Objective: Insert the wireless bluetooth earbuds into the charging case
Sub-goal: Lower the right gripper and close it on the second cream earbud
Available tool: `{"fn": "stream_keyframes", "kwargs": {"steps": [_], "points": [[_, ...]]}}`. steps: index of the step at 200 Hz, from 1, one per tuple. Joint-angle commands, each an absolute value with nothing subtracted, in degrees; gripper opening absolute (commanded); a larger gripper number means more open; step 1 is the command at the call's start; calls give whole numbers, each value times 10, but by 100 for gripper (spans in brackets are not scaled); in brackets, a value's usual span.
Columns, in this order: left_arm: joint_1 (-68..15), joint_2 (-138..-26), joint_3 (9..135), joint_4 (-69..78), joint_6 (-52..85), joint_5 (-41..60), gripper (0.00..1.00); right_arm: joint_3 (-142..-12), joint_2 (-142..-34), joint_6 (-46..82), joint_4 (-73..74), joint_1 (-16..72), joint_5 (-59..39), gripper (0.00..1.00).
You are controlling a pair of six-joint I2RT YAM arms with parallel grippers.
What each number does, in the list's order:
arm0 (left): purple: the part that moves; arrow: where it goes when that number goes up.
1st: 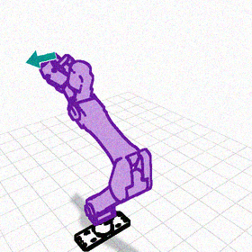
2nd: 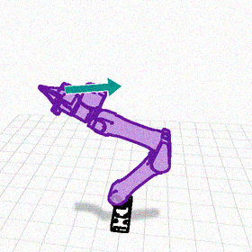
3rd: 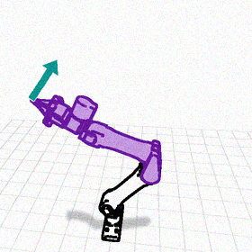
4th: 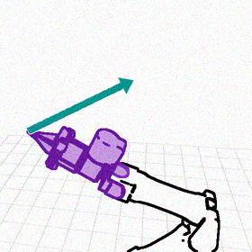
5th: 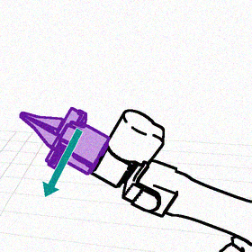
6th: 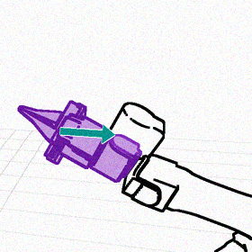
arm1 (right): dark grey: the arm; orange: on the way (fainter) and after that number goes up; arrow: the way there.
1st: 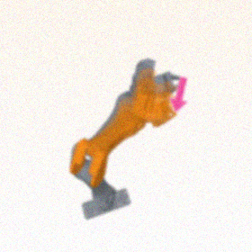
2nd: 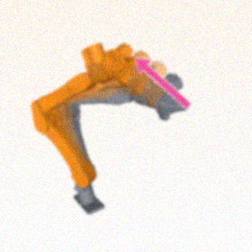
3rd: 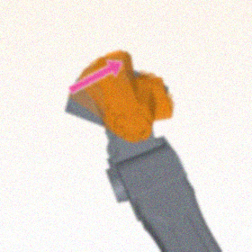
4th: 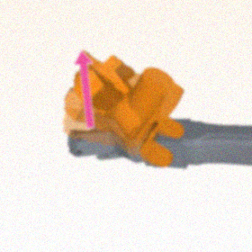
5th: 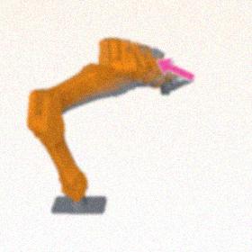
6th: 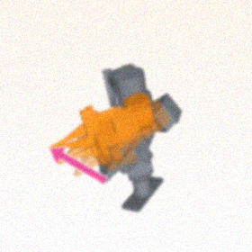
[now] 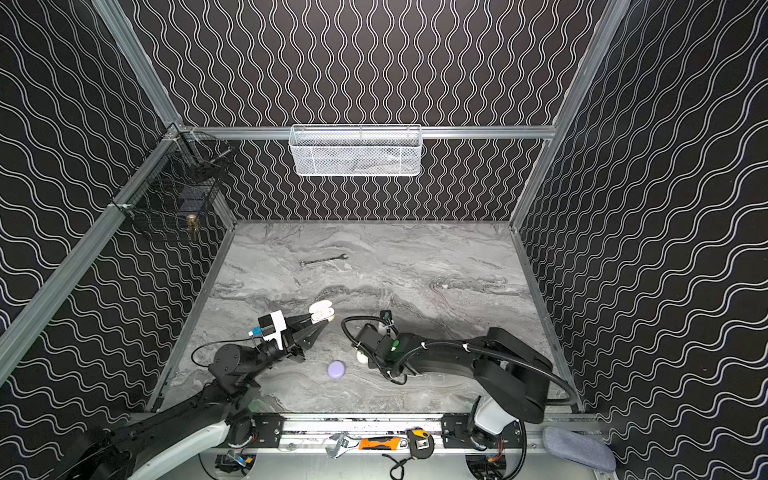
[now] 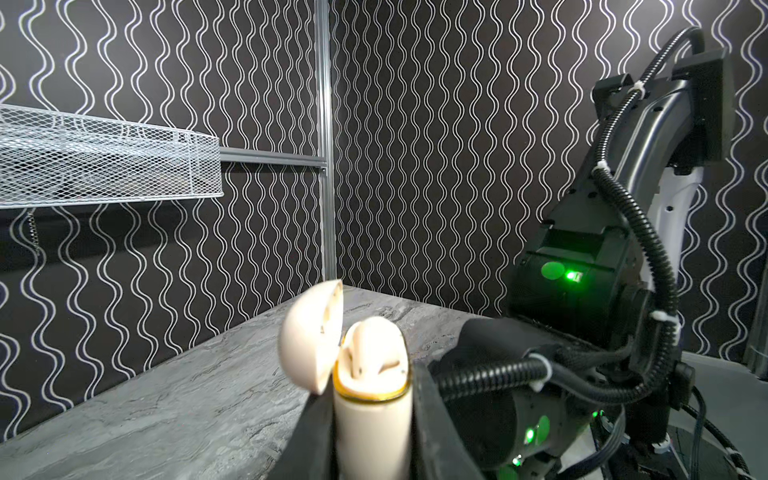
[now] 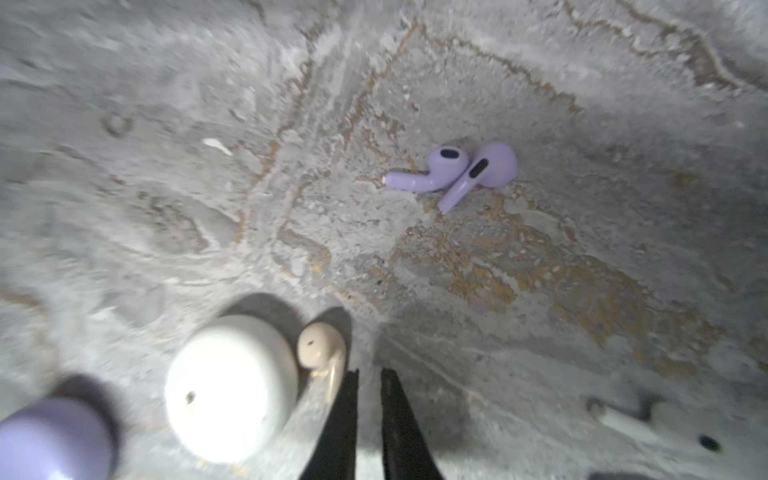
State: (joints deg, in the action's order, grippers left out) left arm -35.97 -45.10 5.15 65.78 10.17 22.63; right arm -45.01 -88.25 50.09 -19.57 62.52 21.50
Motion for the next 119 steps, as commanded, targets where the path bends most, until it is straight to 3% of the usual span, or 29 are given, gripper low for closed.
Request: {"fn": "stream_keyframes", "kwargs": {"steps": [1, 58, 119], "points": [[-359, -436, 52, 643, 95, 195, 0, -441, -860, 505, -197, 626, 200, 26], [-360, -413, 54, 614, 88, 188, 0, -478, -923, 485, -207, 626, 190, 44], [-359, -422, 54, 626, 91, 193, 0, -495, -961, 476, -211, 625, 196, 48]]}}
